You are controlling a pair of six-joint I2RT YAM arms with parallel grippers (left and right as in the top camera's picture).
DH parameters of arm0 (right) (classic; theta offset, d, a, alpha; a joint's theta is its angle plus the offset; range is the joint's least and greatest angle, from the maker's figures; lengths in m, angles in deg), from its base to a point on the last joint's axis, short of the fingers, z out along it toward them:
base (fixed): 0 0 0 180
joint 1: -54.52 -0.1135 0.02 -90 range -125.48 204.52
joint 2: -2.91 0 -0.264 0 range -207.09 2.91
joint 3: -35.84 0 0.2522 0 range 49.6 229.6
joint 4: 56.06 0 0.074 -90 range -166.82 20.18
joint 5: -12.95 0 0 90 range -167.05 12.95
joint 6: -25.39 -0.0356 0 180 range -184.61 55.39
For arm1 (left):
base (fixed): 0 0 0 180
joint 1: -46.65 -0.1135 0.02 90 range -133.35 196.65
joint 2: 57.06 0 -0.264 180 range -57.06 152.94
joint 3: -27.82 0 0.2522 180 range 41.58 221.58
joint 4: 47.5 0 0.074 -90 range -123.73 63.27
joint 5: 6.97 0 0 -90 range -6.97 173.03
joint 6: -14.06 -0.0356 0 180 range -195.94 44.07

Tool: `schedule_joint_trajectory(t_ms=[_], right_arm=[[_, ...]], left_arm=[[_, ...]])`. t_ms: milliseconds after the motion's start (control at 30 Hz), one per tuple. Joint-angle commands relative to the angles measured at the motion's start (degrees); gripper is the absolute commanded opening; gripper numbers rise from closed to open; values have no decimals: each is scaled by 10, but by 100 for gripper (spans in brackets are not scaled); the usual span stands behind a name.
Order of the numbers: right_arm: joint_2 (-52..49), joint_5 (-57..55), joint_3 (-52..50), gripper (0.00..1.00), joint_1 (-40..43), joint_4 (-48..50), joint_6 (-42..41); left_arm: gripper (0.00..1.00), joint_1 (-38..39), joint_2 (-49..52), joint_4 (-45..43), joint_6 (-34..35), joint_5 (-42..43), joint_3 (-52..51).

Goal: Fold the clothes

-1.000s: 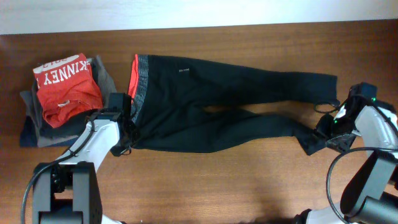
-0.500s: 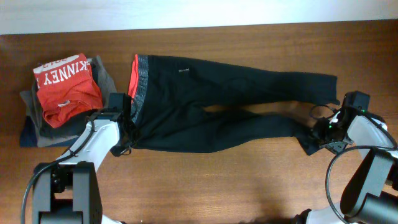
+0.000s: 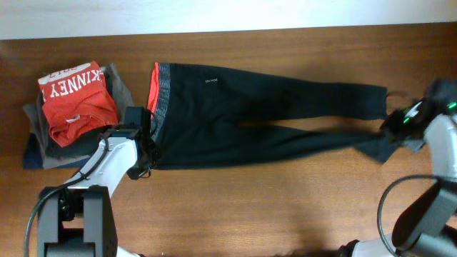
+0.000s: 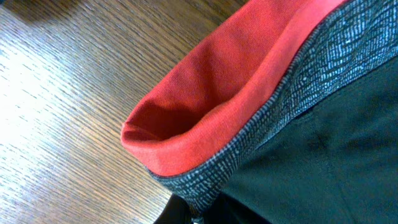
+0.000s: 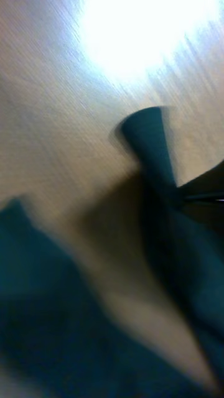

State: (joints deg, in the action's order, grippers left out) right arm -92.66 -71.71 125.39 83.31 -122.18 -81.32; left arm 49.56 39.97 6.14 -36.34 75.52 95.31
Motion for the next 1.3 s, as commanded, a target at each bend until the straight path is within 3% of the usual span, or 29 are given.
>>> schedule_joint_trajectory(t_ms=[0, 200, 533, 733, 967, 1100, 1267], right_arm=[[36, -32, 89, 4, 5, -44, 17], [32, -66, 82, 6, 5, -107, 16], [32, -135, -49, 6, 6, -49, 12], [32, -100, -19, 6, 6, 0, 15], [31, -104, 15, 6, 6, -55, 14], [31, -126, -11, 8, 6, -86, 14], [31, -151, -87, 18, 6, -98, 5]], left_arm=[[1, -2, -13, 0, -16, -9, -4], [1, -2, -13, 1, -16, -9, -4], [1, -2, -13, 23, -22, 26, -4], [1, -2, -13, 58, -47, 37, -4], [0, -2, -13, 87, -64, 36, -4], [1, -2, -13, 93, -70, 37, -4], [2, -2, -13, 144, -89, 36, -4]])
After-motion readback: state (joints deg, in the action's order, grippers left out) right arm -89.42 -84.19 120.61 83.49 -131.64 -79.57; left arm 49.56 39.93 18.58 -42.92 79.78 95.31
